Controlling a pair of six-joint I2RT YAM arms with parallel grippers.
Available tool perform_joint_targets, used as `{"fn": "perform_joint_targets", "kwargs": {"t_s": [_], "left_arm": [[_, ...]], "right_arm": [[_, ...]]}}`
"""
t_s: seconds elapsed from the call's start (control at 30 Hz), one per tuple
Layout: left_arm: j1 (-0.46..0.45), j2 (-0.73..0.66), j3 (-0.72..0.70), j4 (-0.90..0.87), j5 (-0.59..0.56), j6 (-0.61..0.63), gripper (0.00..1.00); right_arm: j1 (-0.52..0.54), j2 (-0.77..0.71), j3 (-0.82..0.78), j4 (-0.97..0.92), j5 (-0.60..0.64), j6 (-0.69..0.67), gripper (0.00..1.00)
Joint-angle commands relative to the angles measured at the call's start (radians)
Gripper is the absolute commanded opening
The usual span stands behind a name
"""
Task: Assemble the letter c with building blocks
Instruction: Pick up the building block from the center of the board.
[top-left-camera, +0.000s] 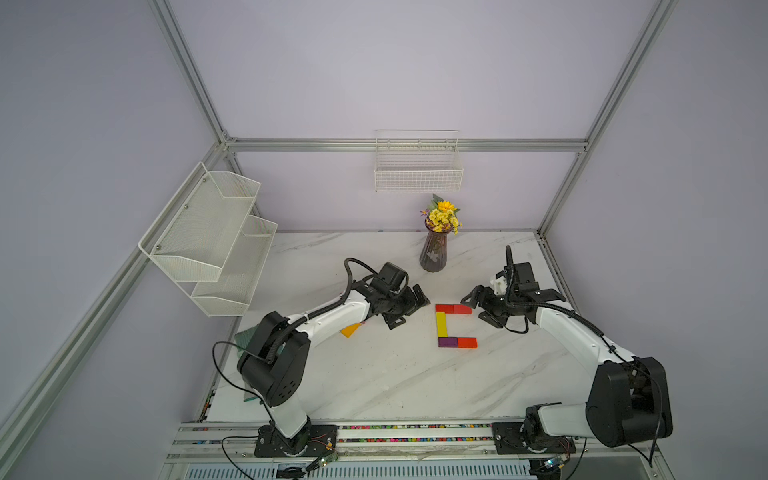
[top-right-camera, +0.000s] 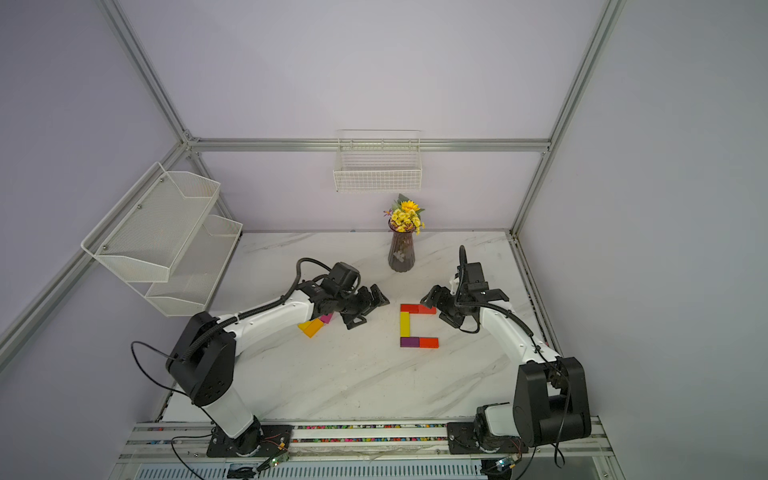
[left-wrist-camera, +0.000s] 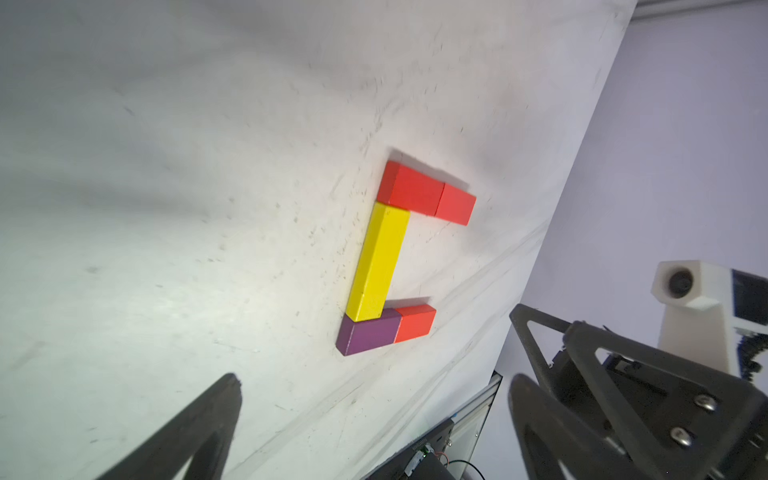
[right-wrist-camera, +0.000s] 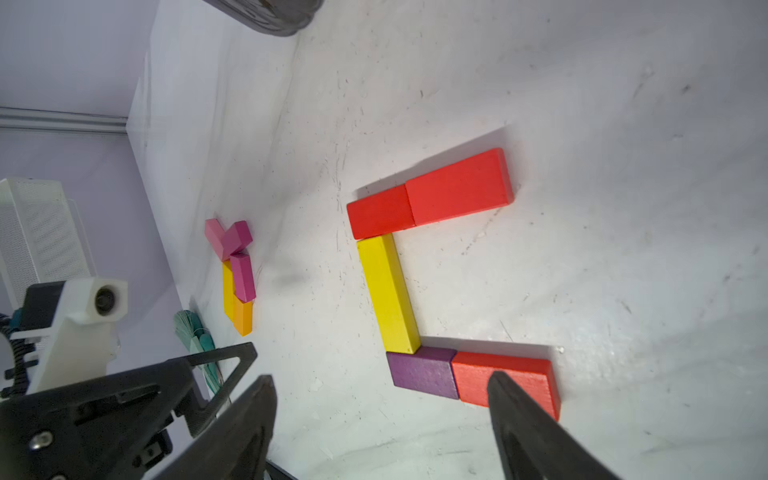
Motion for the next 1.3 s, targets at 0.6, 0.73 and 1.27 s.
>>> {"fn": "perform_joint_targets", "kwargs": {"t_s": [0.6,0.73,1.27], "left_arm": [[0.465,-0.019,0.029,-0.404,0.008,0.475,1.00],[0.504,-0.008,0.006,-0.372,0.038,0.498,1.00],[0.621,0.019,-0.036,-0.341,0.110,0.465,1.00]], "right_arm": [[0.492,0.684,0.765,-0.135,0.310,0.065,0.80],[0.528,0.788,0.885,-0.167,0.361,0.076,0.80],[0.640,1.194,1.467,-0.455,0.515,0.029,0.80]]}}
